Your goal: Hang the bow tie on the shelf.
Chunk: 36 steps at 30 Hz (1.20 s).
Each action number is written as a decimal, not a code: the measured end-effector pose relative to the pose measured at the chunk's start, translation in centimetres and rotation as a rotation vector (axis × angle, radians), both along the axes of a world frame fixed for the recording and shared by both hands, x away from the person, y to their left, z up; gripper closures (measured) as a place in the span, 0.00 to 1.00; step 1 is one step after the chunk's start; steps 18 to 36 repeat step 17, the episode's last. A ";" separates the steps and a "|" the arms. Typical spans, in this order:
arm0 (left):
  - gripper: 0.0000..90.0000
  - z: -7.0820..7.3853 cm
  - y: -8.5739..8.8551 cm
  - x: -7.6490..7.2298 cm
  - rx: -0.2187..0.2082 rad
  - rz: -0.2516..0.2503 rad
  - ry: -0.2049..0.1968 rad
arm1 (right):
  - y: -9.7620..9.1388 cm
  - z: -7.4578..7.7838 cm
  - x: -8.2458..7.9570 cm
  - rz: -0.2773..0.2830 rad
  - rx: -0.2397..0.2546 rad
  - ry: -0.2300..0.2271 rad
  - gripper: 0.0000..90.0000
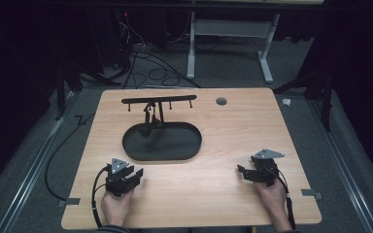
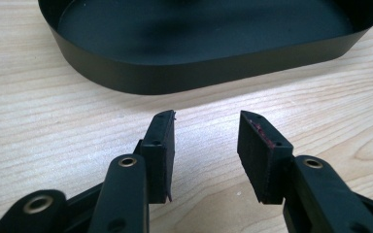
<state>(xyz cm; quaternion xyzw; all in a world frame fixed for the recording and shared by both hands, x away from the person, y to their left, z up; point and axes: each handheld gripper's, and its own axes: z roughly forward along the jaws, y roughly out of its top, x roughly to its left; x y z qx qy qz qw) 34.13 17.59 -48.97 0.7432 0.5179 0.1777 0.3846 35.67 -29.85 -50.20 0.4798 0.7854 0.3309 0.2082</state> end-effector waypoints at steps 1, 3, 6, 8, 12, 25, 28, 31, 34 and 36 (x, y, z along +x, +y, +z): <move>0.64 -0.1 0.0 0.0 0.007 -0.002 0.004 | 0.0 0.0 0.0 0.000 0.000 0.000 0.35; 0.64 -0.3 -0.1 0.0 0.013 0.001 0.004 | 0.0 0.0 0.0 0.000 -0.001 0.000 0.35; 0.64 -1.1 -0.4 0.0 0.058 0.000 0.014 | 0.0 0.0 0.0 0.000 0.000 0.000 0.35; 0.63 -1.3 -0.6 0.0 0.067 -0.001 0.005 | 0.0 0.0 0.0 0.001 0.000 0.000 0.35; 0.63 -1.7 -0.7 -0.4 0.065 0.013 -0.031 | 0.0 0.0 0.0 0.002 0.000 0.000 0.35; 0.61 -1.7 -1.0 -0.4 0.092 0.010 -0.038 | 0.0 0.0 0.0 0.000 0.000 0.000 0.35; 0.61 -1.7 -1.0 -0.4 0.092 0.010 -0.038 | 0.0 0.0 0.0 0.000 0.000 0.000 0.35; 0.61 -1.7 -1.0 -0.4 0.092 0.010 -0.038 | 0.0 0.0 0.0 0.000 0.000 0.000 0.35; 0.61 -1.7 -1.0 -0.4 0.092 0.010 -0.038 | 0.0 0.0 0.0 0.000 0.000 0.000 0.35; 0.61 -1.7 -1.0 -0.4 0.092 0.010 -0.038 | 0.0 0.0 0.0 0.000 0.000 0.000 0.35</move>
